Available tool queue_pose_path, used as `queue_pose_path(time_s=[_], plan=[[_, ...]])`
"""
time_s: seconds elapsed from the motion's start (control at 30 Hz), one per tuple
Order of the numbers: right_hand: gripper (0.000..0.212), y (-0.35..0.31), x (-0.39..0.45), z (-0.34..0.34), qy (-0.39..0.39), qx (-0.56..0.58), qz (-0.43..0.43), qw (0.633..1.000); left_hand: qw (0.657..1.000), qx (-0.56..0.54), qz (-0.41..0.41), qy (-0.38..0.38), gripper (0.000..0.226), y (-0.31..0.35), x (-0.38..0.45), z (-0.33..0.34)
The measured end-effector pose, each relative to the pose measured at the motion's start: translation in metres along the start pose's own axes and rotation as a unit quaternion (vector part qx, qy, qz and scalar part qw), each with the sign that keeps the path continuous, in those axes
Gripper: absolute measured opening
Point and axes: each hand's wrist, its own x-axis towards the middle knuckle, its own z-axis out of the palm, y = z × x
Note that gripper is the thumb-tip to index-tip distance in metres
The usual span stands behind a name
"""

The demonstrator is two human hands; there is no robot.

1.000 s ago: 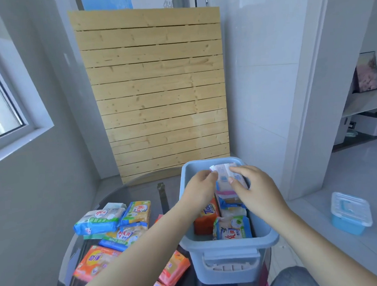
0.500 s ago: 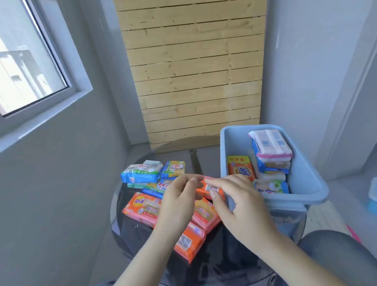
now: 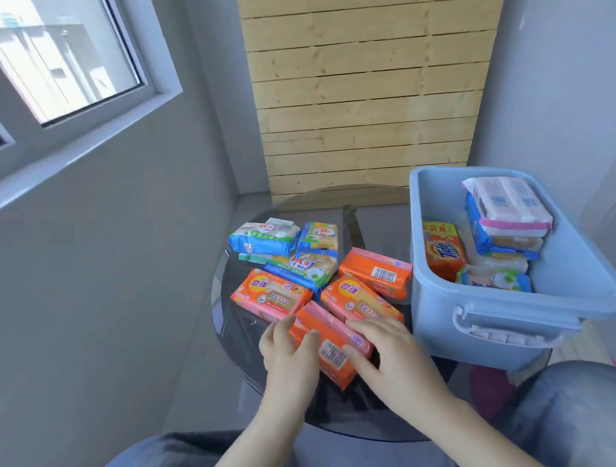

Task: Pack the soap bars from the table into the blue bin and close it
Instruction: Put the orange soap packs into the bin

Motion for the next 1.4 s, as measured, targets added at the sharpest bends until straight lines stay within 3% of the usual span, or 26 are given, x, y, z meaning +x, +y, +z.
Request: queue_pose_path(time_s=[0.07,0.13,0.27,0.37,0.63,0.83,1.0,1.2,1.4], plan=[[0.045,0.001,0.006,0.006,-0.015,-0.013,0.005,1.0,0.995,-0.095,-0.038,-0.021,0.048,-0.004,0.001,-0.003],[0.047,0.0,0.014,0.01,-0.029,-0.038,0.005,0.999,0.983,-0.174,-0.053,-0.038,0.034,-0.005,0.002,-0.005],[0.049,-0.006,0.03,0.016,-0.059,-0.07,0.03,0.995,0.959,-0.269,-0.072,-0.047,0.01,0.0,0.003,-0.011],[0.045,-0.009,0.037,0.018,-0.068,-0.067,0.061,0.994,0.949,-0.296,-0.096,-0.047,0.008,0.003,0.002,-0.013],[0.026,-0.027,0.023,0.01,0.022,0.129,0.082,0.988,0.94,-0.328,-0.04,-0.087,0.021,0.006,-0.006,-0.016],[0.026,-0.029,0.053,-0.012,0.111,0.04,0.067,0.991,0.906,-0.393,-0.063,-0.148,0.015,0.025,0.02,-0.008],[0.025,-0.017,0.07,-0.011,0.092,0.039,0.139,0.985,0.906,-0.383,-0.068,-0.166,0.019,0.021,0.033,0.015],[0.017,-0.003,0.072,-0.003,0.042,0.107,0.254,0.96,0.955,-0.249,-0.028,-0.158,0.044,0.013,0.031,0.026],[0.015,-0.009,0.062,-0.004,0.007,0.098,0.263,0.96,0.959,-0.245,-0.038,-0.136,0.044,0.006,0.031,0.029]])
